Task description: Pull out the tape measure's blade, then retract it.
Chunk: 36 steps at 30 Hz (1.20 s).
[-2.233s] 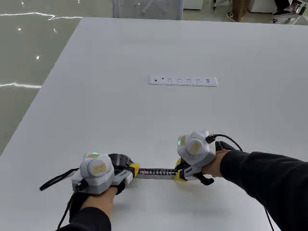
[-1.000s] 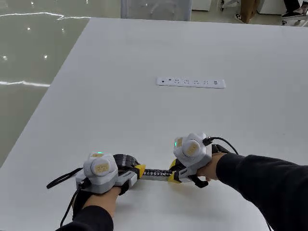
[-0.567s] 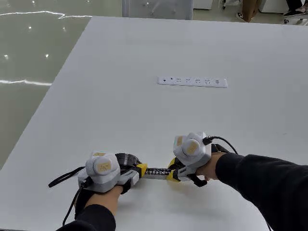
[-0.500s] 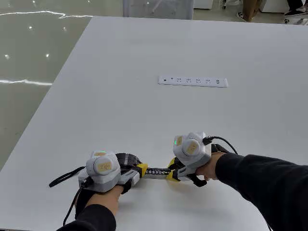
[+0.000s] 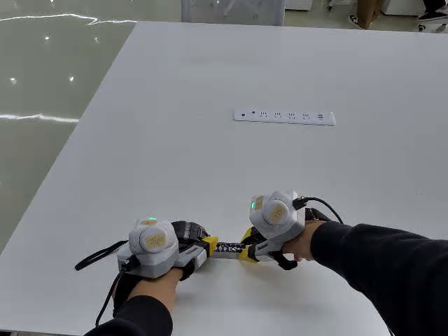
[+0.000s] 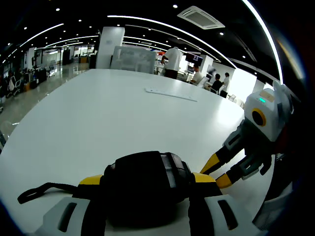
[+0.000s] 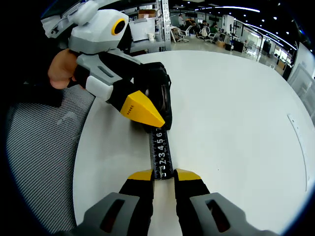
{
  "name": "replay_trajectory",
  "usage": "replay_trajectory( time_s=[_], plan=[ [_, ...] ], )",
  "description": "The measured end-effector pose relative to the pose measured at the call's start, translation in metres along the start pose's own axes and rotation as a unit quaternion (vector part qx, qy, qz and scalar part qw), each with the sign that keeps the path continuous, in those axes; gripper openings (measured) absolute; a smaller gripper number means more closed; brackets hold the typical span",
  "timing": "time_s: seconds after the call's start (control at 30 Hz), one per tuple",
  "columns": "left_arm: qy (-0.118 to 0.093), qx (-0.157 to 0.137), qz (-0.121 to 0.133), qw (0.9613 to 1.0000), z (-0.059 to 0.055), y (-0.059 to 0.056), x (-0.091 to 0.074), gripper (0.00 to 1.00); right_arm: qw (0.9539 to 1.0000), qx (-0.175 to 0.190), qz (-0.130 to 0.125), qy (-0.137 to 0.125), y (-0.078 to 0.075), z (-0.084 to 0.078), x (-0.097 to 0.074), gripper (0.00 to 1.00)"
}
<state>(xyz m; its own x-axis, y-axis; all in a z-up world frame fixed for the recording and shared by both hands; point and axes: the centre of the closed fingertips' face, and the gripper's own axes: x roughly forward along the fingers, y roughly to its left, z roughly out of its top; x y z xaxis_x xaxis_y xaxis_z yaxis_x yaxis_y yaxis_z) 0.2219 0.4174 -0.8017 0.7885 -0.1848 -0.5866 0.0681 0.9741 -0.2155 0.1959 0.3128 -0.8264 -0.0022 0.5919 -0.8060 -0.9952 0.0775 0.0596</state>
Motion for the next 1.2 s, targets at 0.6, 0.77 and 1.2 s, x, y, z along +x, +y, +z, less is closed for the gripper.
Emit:
replay_trajectory(
  time_s=[0.6,0.77,1.2],
  plan=[
    [0.000,-0.001,0.000,1.0000,0.000,0.000,0.001,0.64,1.0000,0.006,-0.004,-0.004,-0.003,0.012,0.008,0.12],
    [0.003,0.000,-0.003,1.0000,0.000,0.000,0.000,0.64,0.9999,0.010,-0.003,-0.007,-0.002,0.014,0.010,0.12],
    [0.004,-0.001,-0.004,1.0000,0.000,0.000,0.000,0.64,0.9999,0.010,0.001,-0.013,-0.001,0.022,0.016,0.12]
  ],
)
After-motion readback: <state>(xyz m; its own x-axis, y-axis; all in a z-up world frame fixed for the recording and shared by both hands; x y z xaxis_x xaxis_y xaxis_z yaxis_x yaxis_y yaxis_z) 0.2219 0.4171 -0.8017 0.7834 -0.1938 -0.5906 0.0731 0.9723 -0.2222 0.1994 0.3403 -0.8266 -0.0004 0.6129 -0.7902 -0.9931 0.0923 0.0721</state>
